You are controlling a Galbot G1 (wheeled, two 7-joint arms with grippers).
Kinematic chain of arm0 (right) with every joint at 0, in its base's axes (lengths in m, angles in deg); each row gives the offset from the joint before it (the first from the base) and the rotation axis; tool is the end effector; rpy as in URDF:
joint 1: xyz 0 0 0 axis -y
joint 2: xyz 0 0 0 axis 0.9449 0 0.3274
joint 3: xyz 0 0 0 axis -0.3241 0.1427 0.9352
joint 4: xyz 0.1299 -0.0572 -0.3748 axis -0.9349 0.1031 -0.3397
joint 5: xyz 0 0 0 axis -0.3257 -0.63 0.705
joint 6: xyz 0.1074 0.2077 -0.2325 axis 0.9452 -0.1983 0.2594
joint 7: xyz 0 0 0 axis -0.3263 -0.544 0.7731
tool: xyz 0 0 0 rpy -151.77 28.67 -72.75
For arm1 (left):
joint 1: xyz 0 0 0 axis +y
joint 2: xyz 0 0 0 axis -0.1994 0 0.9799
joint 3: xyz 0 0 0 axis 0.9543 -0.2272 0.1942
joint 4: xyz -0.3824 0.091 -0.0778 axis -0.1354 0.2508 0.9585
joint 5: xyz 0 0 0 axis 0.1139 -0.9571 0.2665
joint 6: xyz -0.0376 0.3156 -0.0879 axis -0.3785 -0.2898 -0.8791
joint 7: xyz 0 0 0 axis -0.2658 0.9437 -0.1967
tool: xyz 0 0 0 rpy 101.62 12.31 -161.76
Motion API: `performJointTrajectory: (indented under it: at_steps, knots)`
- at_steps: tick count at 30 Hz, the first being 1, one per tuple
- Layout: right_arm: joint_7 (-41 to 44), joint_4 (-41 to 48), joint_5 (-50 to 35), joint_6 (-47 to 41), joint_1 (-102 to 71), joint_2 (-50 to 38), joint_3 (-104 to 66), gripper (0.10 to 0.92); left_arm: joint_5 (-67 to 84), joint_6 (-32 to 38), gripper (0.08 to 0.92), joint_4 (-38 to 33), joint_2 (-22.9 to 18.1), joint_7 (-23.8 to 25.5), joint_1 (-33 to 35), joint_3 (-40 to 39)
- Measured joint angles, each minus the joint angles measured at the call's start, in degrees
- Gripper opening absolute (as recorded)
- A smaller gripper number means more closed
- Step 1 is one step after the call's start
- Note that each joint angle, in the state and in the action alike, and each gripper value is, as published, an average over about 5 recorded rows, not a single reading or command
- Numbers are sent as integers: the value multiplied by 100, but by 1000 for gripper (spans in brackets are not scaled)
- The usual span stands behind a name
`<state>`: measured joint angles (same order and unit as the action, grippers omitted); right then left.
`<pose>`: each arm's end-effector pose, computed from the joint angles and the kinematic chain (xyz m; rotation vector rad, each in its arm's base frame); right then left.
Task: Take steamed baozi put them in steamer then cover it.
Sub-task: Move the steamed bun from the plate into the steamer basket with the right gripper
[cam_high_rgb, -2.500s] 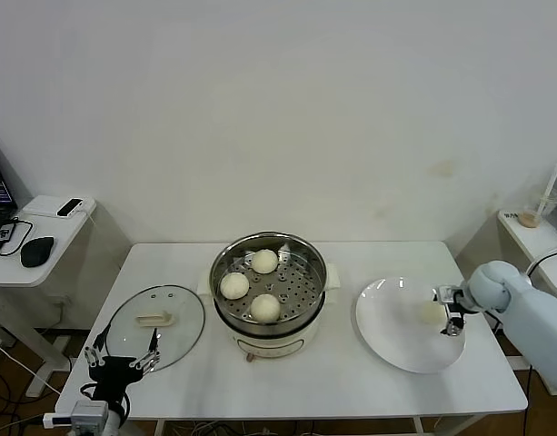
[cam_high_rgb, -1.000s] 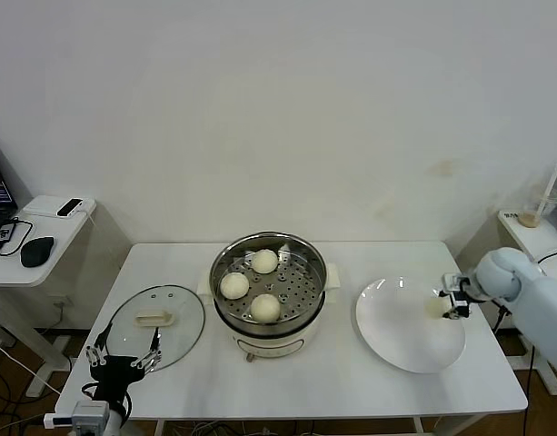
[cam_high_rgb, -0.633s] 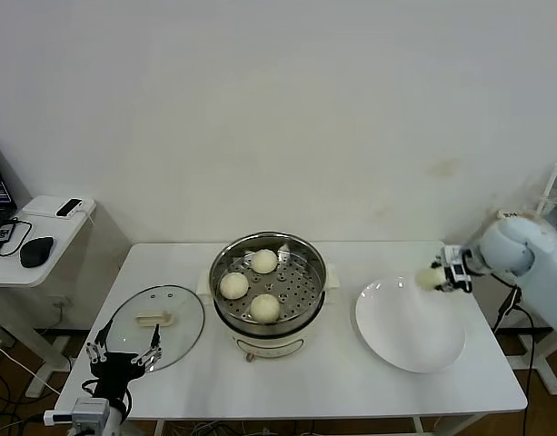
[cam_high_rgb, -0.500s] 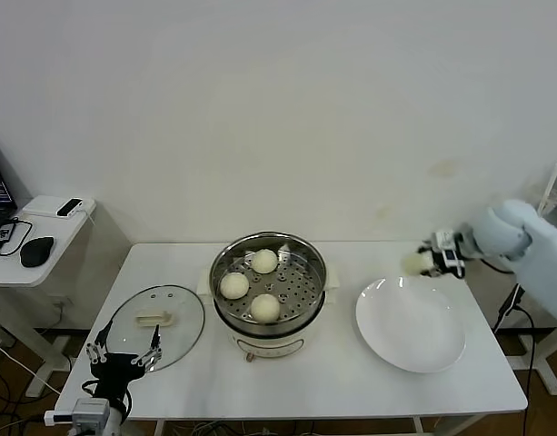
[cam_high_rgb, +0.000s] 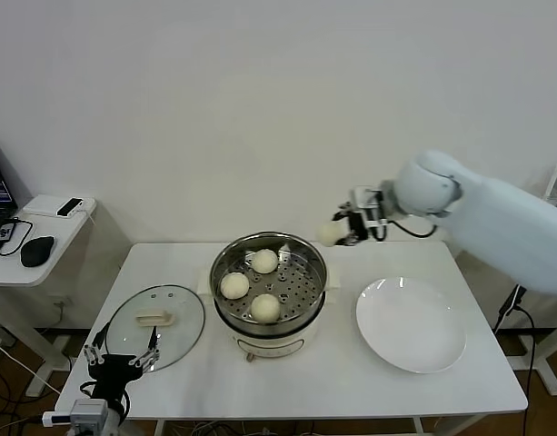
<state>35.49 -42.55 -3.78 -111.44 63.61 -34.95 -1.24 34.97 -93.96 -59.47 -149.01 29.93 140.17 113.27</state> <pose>0.5168 -0.0351 -0.0242 1.3687 -1.7446 1.5897 0.0904 0.0979 -0.3025 0.1565 -2.8904 -0.4053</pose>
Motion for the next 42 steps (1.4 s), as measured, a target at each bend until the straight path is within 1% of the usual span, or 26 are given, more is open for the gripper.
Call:
performJointTrajectory:
  at_steps: [7, 13, 21, 35, 38, 42]
  knots:
    - [-363, 76, -451, -479, 126, 508, 554, 518, 20, 0, 823, 14, 22, -2, -40, 26]
    - [-653, 201, -640, -813, 76, 826, 915, 518, 33, 0, 823, 63, 32, -1, -88, 15]
    - [-918, 365, -696, -1122, -74, 1109, 1158, 518, 57, 4, 823, 100, 40, 1, -102, 31]
    - [-1062, 477, -597, -1300, -295, 1217, 1281, 520, 66, 11, 823, 127, 27, 0, -111, 32]
    - [-1069, 465, -585, -1319, -303, 1206, 1266, 562, 79, 12, 823, 127, 27, -5, -107, 43]
    - [-1034, 408, -609, -1339, -255, 1152, 1218, 677, 97, 12, 823, 127, 30, -7, -93, 67]
